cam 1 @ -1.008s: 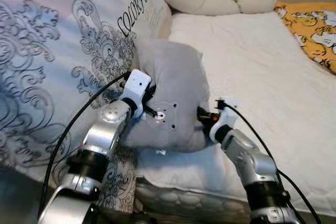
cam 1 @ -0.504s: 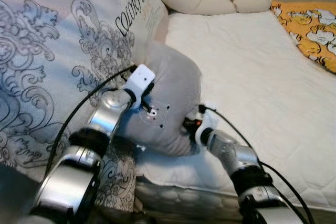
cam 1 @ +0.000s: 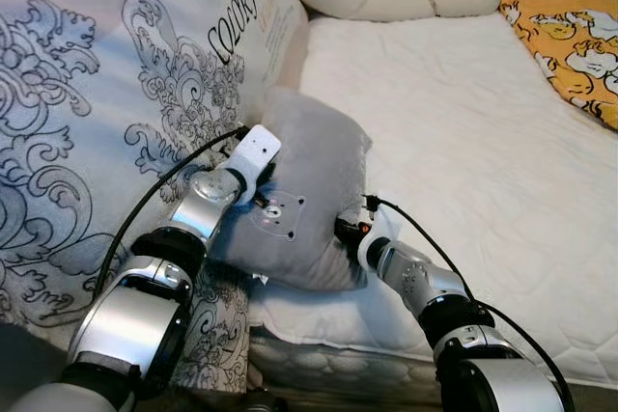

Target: Clean up the room

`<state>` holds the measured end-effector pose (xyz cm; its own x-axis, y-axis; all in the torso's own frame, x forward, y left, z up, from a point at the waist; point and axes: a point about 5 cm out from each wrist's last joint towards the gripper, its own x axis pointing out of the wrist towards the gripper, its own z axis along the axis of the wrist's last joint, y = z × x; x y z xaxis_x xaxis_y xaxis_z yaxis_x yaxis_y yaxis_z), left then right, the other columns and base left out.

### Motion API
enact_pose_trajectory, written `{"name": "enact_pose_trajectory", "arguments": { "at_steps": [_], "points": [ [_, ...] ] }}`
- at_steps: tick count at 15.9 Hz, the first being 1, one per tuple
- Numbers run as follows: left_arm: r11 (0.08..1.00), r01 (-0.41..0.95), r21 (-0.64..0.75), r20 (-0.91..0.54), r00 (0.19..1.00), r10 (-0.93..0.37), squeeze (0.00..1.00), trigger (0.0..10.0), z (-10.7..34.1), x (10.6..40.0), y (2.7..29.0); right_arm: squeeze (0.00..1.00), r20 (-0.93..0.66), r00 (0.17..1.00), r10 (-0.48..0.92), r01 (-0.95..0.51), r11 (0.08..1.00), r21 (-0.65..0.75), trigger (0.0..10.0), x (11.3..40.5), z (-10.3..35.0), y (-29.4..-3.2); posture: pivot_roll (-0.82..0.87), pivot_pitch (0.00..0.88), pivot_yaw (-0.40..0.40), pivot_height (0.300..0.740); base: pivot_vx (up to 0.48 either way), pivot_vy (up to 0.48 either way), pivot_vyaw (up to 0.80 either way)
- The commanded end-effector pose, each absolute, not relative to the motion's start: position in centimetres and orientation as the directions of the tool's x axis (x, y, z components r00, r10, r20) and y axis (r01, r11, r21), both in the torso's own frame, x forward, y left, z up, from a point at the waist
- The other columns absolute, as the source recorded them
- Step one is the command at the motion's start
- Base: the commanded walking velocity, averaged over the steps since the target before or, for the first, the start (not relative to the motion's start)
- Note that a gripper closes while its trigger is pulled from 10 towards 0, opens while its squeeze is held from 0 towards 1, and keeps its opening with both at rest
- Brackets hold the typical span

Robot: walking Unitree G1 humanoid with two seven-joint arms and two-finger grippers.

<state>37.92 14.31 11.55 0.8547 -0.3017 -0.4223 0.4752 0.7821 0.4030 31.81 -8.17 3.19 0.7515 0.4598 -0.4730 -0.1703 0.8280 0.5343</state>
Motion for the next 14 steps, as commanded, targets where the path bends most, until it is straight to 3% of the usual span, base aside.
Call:
{"name": "enact_pose_trajectory", "arguments": {
  "at_steps": [1,4,5,6,7,8,9,10,14],
  "points": [
    [0.775,0.476,0.416,-0.431,0.853,-0.293,1.00,10.0,11.8,38.1,14.5,1.00,-0.461,0.753,0.470,-0.177,0.819,0.546,10.0,31.7,3.1,-7.9,0.05,0.000,0.058,0.740,0.000,0.000,0.00],
    [0.761,0.452,0.465,-0.409,0.872,-0.268,1.00,10.0,12.8,38.4,15.4,1.00,-0.466,0.772,0.432,-0.142,0.832,0.536,10.0,31.5,2.5,-9.1,0.05,0.000,0.063,0.740,0.000,0.000,0.00],
    [0.803,0.420,0.422,-0.334,0.896,-0.293,1.00,10.0,14.1,38.4,15.6,1.00,-0.436,0.808,0.396,-0.124,0.838,0.531,10.0,31.6,2.9,-10.7,0.05,0.000,0.058,0.740,0.000,0.000,0.00],
    [0.835,0.411,0.366,-0.298,0.902,-0.314,0.84,10.0,14.6,38.2,15.6,1.00,-0.418,0.822,0.386,-0.123,0.838,0.532,10.0,31.6,3.2,-11.3,0.06,0.000,0.054,0.740,0.000,0.000,0.00],
    [0.869,0.402,0.289,-0.237,0.909,-0.342,0.27,10.0,15.2,37.9,15.5,1.00,-0.390,0.840,0.376,-0.133,0.841,0.525,10.0,31.5,3.7,-12.1,0.06,0.000,0.049,0.740,0.000,0.000,0.00],
    [0.897,0.387,0.212,-0.174,0.919,-0.355,0.00,10.0,15.7,37.4,15.3,1.00,-0.359,0.857,0.369,-0.153,0.848,0.507,10.0,31.3,4.3,-12.8,0.06,0.000,0.046,0.740,0.000,0.000,0.00],
    [0.921,0.371,0.117,-0.117,0.926,-0.358,0.00,10.0,15.8,36.4,15.3,0.25,-0.306,0.880,0.363,-0.189,0.859,0.476,10.0,30.8,5.6,-13.8,0.06,0.000,0.040,0.740,0.000,0.000,0.00],
    [0.927,0.368,0.077,-0.099,0.928,-0.360,0.00,10.0,15.5,35.7,15.2,0.00,-0.280,0.890,0.360,-0.209,0.867,0.452,10.0,30.5,6.4,-14.4,0.06,0.000,0.034,0.740,0.000,0.000,0.00],
    [0.931,0.365,0.012,-0.044,0.930,-0.364,0.00,10.0,14.4,30.5,14.7,0.00,-0.196,0.939,0.281,-0.221,0.934,0.280,10.0,28.2,10.3,-16.5,0.06,0.000,-0.001,0.740,0.000,0.000,0.00]
  ]
}}
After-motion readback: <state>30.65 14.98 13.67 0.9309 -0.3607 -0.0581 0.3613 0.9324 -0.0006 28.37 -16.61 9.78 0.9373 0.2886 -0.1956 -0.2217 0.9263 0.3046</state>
